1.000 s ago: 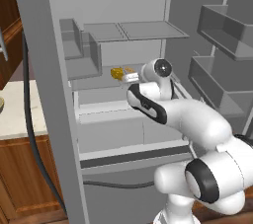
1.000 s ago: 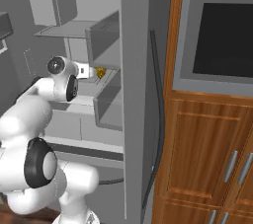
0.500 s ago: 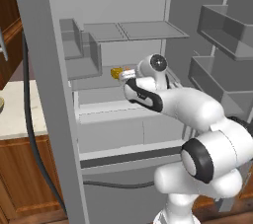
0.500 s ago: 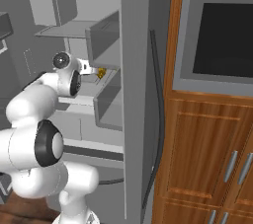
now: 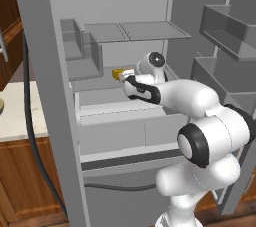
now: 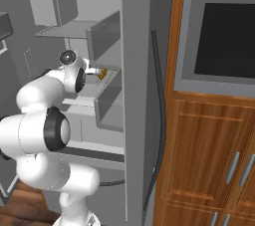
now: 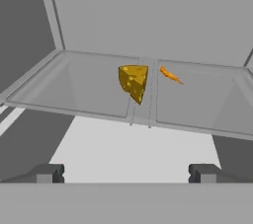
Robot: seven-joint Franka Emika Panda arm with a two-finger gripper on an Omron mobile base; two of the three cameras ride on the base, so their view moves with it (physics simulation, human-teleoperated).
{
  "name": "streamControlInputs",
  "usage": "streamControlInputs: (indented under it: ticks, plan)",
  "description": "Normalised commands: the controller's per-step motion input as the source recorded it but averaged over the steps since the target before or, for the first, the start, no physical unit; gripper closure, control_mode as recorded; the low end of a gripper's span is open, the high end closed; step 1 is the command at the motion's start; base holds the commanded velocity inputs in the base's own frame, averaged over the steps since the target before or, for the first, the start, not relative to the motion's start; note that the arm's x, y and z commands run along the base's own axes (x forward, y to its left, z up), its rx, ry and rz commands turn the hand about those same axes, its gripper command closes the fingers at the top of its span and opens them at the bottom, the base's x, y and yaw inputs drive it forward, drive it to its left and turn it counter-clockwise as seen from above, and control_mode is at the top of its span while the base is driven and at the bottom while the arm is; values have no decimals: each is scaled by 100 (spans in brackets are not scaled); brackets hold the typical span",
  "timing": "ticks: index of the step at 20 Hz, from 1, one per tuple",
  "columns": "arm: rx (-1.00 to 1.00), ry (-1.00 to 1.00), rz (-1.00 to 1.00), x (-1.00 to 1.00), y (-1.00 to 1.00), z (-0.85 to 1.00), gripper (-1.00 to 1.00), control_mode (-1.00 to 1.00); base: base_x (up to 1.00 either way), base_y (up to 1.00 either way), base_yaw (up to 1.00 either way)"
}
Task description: Pick the cheese from the fridge and the cheese grater from the cabinet and place them next to the salad bowl.
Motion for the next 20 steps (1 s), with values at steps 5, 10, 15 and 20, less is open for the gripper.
streamControlInputs:
  ticks: [5,10,15,20]
  plan:
    - [0,0,0,20,0,-20,-100,-100,0,0,0]
    - [0,0,0,27,-1,-16,-100,-100,0,0,0]
    - [0,4,0,36,-1,-2,-100,-100,0,0,0]
    - [0,4,0,31,-2,-12,-100,-100,0,0,0]
